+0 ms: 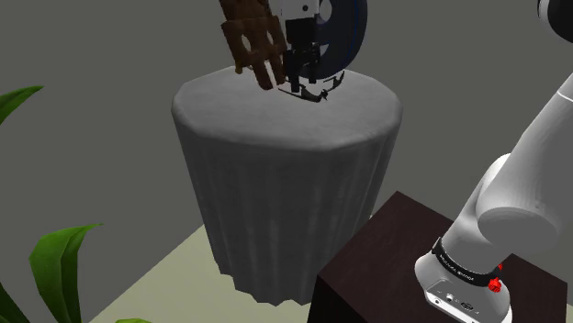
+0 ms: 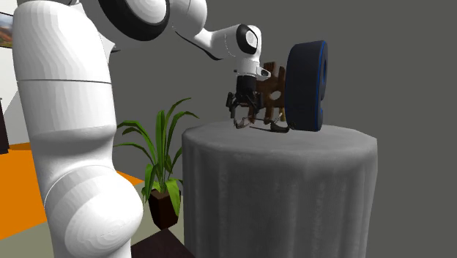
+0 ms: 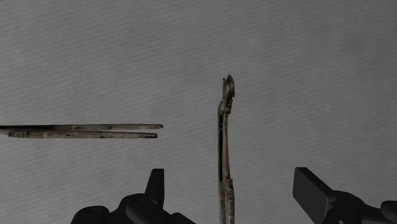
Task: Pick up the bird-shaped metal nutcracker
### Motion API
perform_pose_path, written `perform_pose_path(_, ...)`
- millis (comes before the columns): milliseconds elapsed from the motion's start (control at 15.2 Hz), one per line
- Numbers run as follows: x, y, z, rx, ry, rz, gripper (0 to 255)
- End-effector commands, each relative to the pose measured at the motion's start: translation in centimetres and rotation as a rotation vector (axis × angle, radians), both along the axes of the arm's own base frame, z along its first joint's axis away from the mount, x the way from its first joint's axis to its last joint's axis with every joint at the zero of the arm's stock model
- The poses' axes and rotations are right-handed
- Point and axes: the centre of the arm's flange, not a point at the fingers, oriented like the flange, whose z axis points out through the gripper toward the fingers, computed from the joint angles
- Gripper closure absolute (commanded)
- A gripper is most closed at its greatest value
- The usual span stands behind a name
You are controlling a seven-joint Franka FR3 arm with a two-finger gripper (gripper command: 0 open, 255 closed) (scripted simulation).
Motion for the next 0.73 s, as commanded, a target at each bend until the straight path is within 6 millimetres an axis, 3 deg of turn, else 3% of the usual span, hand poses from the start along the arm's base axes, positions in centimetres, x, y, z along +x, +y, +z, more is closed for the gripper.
perform_pose_path(0, 0.02, -0.06, -1.02, 0.000, 0.000, 0.000, 0)
perform_pose_path(132, 0.02, -0.06, -1.32, 0.000, 0.000, 0.000, 0)
perform_pose_path(198, 0.02, -0.14, -1.32, 0.000, 0.000, 0.000, 255)
perform_pose_path(660, 0.03, -0.12, -1.32, 0.000, 0.000, 0.000, 255)
